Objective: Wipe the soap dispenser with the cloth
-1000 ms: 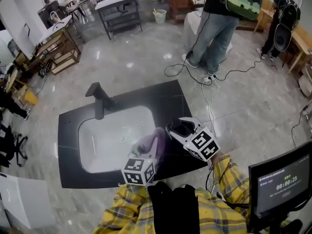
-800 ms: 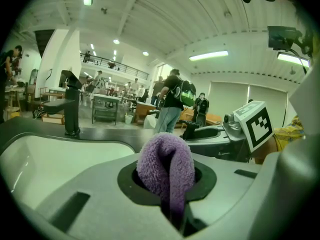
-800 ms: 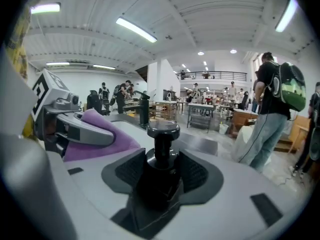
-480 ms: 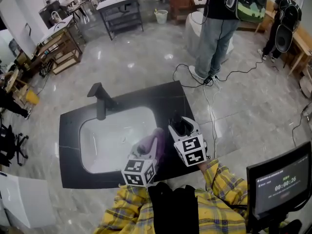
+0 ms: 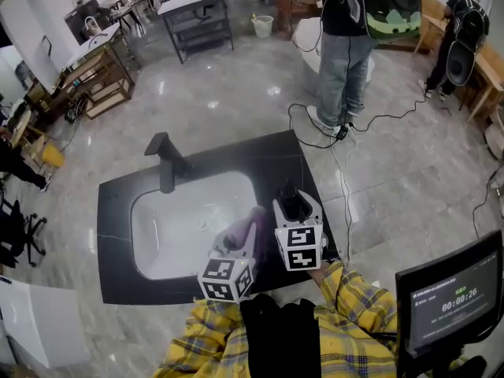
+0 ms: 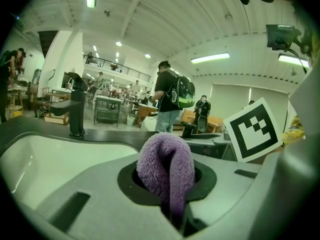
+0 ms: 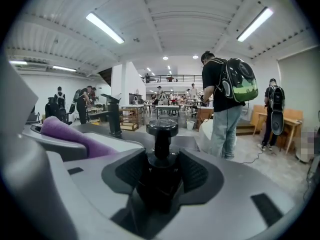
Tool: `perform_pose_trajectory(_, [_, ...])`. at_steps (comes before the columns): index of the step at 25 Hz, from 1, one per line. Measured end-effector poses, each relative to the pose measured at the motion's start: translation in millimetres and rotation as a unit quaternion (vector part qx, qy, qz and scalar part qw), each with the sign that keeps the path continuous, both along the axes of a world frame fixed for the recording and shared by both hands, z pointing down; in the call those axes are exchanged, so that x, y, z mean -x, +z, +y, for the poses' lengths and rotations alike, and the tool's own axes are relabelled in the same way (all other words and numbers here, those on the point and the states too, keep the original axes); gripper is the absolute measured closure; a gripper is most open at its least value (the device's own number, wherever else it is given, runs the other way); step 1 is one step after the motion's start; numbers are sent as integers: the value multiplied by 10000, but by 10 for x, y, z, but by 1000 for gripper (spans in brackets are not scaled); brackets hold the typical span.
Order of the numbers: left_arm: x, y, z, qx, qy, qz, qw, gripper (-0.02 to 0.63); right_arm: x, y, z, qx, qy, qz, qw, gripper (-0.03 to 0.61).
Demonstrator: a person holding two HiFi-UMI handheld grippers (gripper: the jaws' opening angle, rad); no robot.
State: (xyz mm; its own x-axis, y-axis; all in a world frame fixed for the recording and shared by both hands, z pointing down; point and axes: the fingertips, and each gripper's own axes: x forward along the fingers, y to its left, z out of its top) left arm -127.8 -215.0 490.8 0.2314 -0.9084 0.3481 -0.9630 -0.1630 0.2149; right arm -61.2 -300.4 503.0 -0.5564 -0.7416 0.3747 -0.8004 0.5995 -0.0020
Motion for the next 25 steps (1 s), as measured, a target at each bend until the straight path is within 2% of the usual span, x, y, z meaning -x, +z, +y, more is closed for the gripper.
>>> perform_pose_trajectory(7, [20, -91, -18, -280, 125, 91, 9995, 571, 4, -40, 54, 67, -299, -368, 9989, 373])
perform_pose_trajectory(11, [-61, -175, -68, -478, 429, 61, 9979, 571, -118, -174, 93, -188, -255, -655, 9973, 373])
perform_pose_trajectory(15, [-211, -315, -90, -805, 897, 25, 9927, 571, -327, -200, 110, -296, 6, -781, 9965, 373])
perform_pose_trajectory(17, [-386, -359, -101, -934, 1229, -162, 9879, 571, -517, -196, 87, -256, 206, -834, 9960, 373])
perform_pose_trajectory(22, [-601, -298, -194, -1066, 1958, -999, 9697, 571, -776, -177, 36, -172, 562, -931, 9939, 373])
perform_pose_trajectory(25, [-682, -255, -248, -1049, 2249, -1181, 9615, 571, -858, -181, 68, -172, 594, -921, 9938, 373])
